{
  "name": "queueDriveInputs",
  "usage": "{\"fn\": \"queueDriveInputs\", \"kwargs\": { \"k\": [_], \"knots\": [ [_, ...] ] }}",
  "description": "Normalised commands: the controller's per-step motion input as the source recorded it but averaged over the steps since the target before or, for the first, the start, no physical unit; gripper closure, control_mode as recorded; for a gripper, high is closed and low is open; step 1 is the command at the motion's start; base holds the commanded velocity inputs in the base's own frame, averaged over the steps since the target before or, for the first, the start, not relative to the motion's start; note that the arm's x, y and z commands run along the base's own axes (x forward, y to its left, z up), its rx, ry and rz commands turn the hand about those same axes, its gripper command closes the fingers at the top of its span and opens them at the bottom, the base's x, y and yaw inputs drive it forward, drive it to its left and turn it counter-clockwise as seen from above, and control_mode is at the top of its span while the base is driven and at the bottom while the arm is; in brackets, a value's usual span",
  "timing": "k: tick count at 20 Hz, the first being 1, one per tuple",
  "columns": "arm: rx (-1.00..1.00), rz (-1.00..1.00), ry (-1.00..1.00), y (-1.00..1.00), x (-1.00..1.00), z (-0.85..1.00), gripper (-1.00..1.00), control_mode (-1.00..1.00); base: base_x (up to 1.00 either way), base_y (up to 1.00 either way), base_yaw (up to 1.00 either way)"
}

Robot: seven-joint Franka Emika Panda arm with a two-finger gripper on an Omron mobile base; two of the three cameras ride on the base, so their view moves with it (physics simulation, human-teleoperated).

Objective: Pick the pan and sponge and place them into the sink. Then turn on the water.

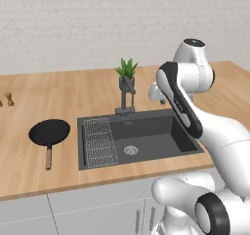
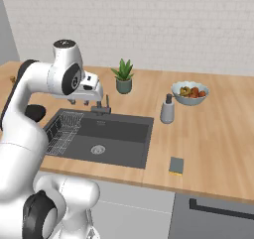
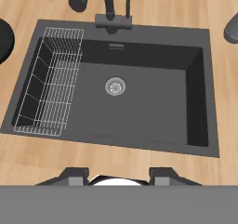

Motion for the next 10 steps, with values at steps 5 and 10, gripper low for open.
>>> {"fn": "queueDriveInputs", "kwargs": {
  "k": [5, 10],
  "knots": [
    [0.01, 0.0, 0.0, -0.14, -0.16, -0.04, -1.0, -1.0, 0.0, 0.0, 0.0],
    [0.05, -0.05, 0.01, -0.79, -0.13, -0.15, -1.0, -1.0, 0.0, 0.0, 0.0]
  ]
}}
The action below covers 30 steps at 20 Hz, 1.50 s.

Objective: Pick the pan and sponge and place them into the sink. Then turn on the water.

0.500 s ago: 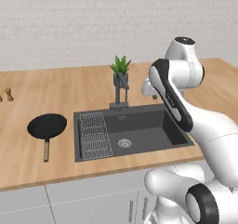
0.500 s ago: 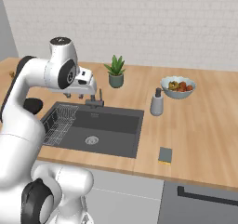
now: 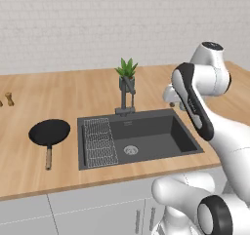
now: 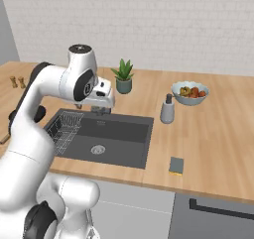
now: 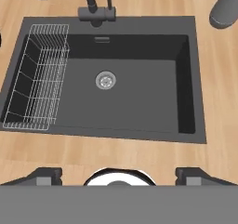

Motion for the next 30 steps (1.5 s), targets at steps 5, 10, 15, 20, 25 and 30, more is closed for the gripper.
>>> {"fn": "queueDriveInputs", "kwargs": {
  "k": [5, 10, 15, 20, 25, 30],
  "knots": [
    [0.0, -0.04, 0.06, -1.0, 0.0, -0.27, -1.0, -1.0, 0.0, 0.0, 0.0],
    [0.0, -0.05, 0.04, -0.96, 0.0, -0.37, -1.0, -1.0, 0.0, 0.0, 0.0],
    [0.0, -0.04, 0.03, -0.93, 0.02, -0.33, -1.0, -1.0, 0.0, 0.0, 0.0],
    [0.0, -0.04, 0.05, -0.82, 0.01, -0.31, -1.0, -1.0, 0.0, 0.0, 0.0],
    [-0.03, -0.03, 0.05, -0.64, 0.0, -0.32, -1.0, -1.0, 0.0, 0.0, 0.0],
    [-0.01, -0.04, 0.09, -0.37, 0.0, -0.27, -1.0, -1.0, 0.0, 0.0, 0.0]
  ]
}}
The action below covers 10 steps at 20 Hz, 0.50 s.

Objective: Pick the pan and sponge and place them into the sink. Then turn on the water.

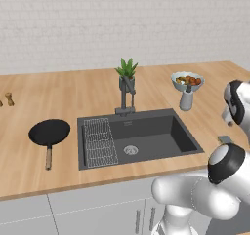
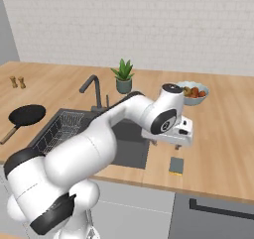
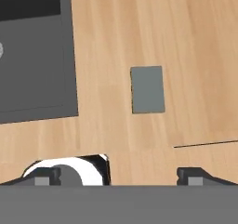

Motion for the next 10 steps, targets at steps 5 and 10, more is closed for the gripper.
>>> {"fn": "queueDriveInputs", "kwargs": {
  "k": [5, 10],
  "knots": [
    [0.0, 0.0, 0.11, -0.14, 0.0, -0.27, -1.0, -1.0, 0.0, 0.0, 0.0],
    [0.0, 0.0, 0.08, -0.08, 0.02, -0.26, -1.0, -1.0, 0.0, 0.0, 0.0]
  ]
}}
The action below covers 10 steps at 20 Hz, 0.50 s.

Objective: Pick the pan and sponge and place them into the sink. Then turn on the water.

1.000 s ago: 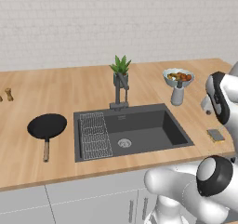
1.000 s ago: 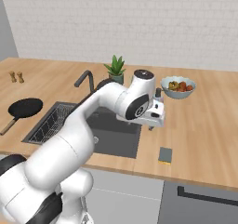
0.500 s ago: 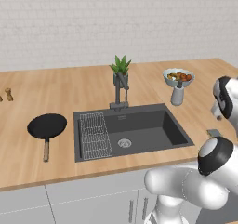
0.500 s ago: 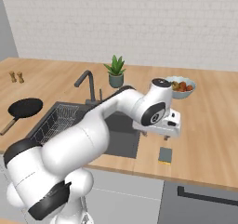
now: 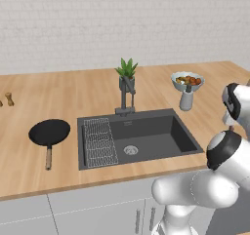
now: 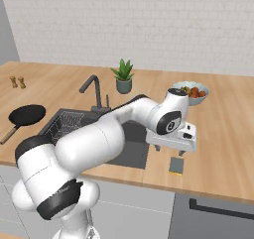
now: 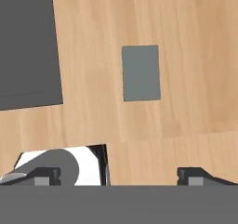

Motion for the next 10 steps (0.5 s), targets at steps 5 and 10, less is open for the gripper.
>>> {"fn": "queueDriveInputs", "kwargs": {
  "k": [5, 10],
  "knots": [
    [0.0, 0.0, 0.01, -0.01, 0.15, -0.29, -1.0, -1.0, 0.0, 0.0, 0.0],
    [0.0, 0.0, 0.0, 0.0, 0.39, -0.28, -1.0, -1.0, 0.0, 0.0, 0.0]
  ]
}}
